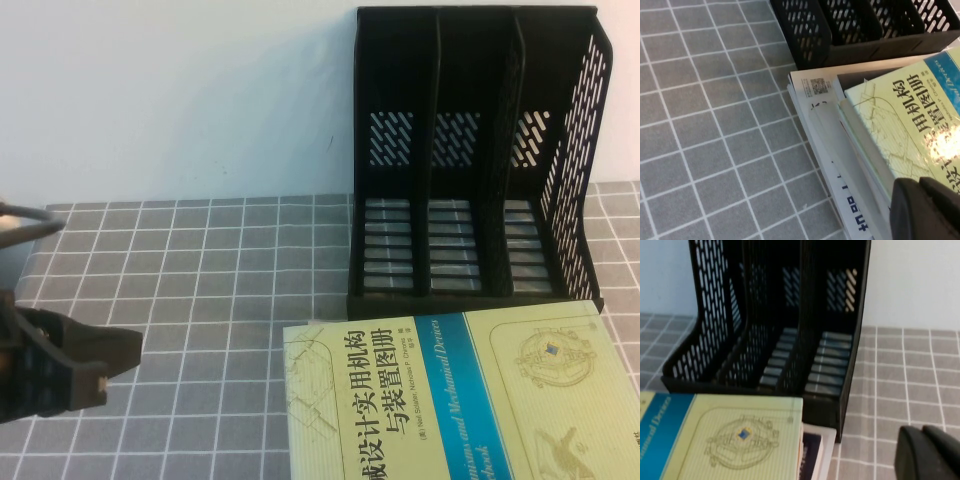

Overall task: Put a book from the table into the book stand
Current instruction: Push book with right arm

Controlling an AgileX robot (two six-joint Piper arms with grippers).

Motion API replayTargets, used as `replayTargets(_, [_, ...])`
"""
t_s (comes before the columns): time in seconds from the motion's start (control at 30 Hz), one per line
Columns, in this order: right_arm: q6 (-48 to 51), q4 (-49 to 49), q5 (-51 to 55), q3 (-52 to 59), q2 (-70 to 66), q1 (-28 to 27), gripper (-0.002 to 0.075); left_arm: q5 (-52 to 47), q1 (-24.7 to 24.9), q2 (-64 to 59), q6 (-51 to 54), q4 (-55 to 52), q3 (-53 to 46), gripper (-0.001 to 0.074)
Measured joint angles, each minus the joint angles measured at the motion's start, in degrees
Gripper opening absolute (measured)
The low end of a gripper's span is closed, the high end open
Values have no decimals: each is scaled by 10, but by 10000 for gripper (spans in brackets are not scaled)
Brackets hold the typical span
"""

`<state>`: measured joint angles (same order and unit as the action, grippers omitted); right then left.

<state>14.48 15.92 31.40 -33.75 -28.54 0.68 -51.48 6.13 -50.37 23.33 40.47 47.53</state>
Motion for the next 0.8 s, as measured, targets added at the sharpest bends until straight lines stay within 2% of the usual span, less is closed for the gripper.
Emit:
replayTargets(0.37, [0, -14, 154, -58, -157, 1, -3, -7, 0, -11, -8, 5, 0, -2])
replayTargets(0.53, [10, -4, 166, -58, -212, 1, -3, -10, 0, -40, -8, 19, 0, -2])
replayTargets(0.8, [70, 73, 155, -58, -223, 2, -3, -27, -1, -110, 61, 126, 0, -2])
